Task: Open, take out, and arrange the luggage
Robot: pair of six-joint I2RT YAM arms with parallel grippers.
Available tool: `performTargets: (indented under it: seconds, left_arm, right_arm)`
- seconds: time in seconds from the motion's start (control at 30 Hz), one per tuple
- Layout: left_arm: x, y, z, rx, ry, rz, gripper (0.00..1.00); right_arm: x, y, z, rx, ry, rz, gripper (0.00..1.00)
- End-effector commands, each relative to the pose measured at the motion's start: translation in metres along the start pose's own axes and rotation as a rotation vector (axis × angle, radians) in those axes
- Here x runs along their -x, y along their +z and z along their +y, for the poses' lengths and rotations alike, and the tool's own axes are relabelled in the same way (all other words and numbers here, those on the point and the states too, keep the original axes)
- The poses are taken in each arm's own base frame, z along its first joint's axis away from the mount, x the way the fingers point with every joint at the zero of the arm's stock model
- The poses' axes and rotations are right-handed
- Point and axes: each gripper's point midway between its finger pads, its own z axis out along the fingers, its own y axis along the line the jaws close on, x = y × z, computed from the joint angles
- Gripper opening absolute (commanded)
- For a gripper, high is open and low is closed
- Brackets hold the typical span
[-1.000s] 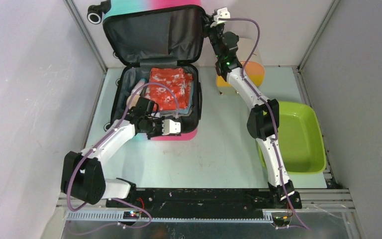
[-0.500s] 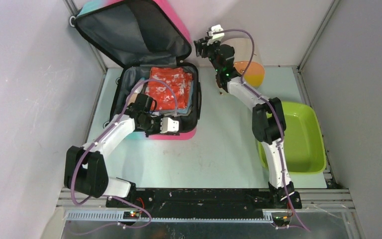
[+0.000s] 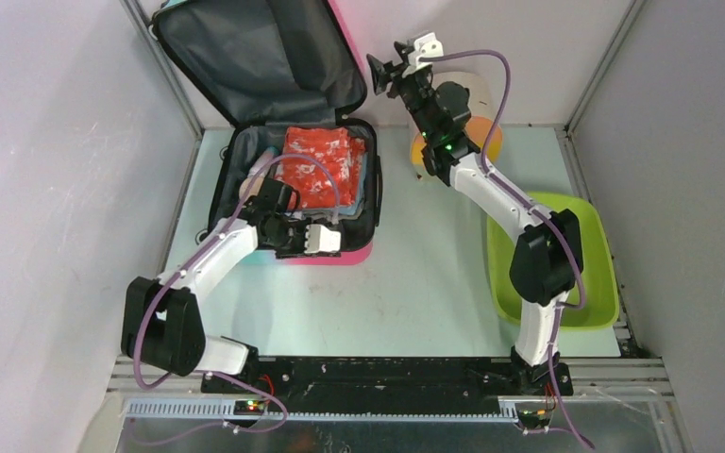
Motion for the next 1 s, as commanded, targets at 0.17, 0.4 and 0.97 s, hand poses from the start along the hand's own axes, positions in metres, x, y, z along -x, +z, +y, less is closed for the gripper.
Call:
performTargets:
  seconds: [0.17, 0.4, 0.97]
  left_arm:
    - [0.001, -0.059, 0.077, 0.424, 0.07, 0.167, 0.98]
    - [0.052, -0.098, 0.073, 0.515, -0.037, 0.032, 1.0]
    - [0.088, -0.175, 0.045, 0.698, -1.086, -0.322, 1.0]
  right_arm:
    - [-0.01, -0.057, 0.002, -0.101, 0.062, 0.187, 0.67]
    - [-0.007, -0.145, 0.01, -0.181, 0.12, 0.515, 0.86]
    - [-0.031, -0.375, 0.026, -0.473, 0.44, 1.116, 0.99]
